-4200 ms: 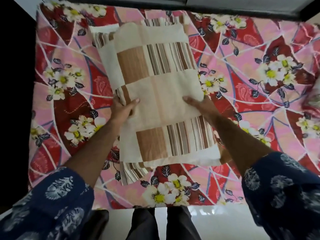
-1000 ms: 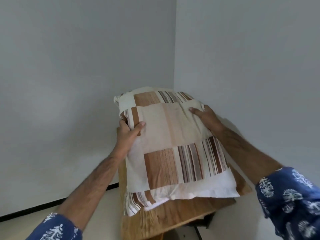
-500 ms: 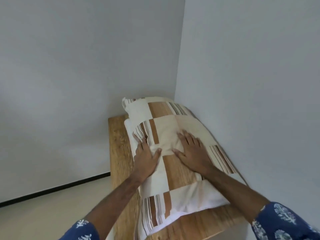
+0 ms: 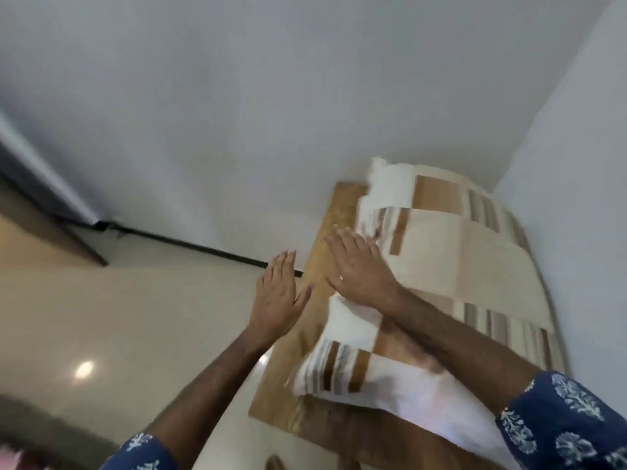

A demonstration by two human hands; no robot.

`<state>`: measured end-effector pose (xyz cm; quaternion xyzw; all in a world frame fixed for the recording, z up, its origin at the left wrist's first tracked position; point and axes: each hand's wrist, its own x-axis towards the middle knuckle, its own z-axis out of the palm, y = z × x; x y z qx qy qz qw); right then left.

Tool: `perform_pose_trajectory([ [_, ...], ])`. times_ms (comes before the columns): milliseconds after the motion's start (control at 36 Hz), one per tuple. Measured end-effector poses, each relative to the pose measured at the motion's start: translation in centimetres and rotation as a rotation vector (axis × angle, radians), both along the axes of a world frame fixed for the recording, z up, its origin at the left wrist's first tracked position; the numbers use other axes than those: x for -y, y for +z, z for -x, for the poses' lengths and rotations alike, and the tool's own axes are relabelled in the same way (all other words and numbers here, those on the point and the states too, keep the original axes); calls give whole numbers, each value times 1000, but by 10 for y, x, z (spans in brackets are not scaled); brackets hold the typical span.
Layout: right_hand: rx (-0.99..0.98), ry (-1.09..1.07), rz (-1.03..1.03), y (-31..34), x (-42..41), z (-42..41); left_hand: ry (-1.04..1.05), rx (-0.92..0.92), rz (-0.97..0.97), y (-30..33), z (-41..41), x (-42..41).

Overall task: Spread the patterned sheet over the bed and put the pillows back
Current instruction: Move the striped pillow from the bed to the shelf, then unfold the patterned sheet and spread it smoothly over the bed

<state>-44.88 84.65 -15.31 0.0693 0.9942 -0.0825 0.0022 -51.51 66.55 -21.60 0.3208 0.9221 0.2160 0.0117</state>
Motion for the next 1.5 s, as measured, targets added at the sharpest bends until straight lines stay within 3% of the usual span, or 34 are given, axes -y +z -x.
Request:
perform_pose_trajectory([
  [306,67,593,-81,-11,230,45,556,-117,186,4,-54,276],
  [722,70,1263,-35,-31,625,-46,1172,-50,254,-9,-292,630],
  [917,59,1453,-97,-46,732,-60,1338,-62,176,-14,-337,694],
  [1111,68,1586,-127,-69,787,-35,1411,-8,156,-32,-330,717],
  [1306,134,1662,-136,-96,810,47,1466,98,146,-44,-253,724],
  [1500,143,1777,-131,-116,815,189,1580,91,194,-74,-126,704],
])
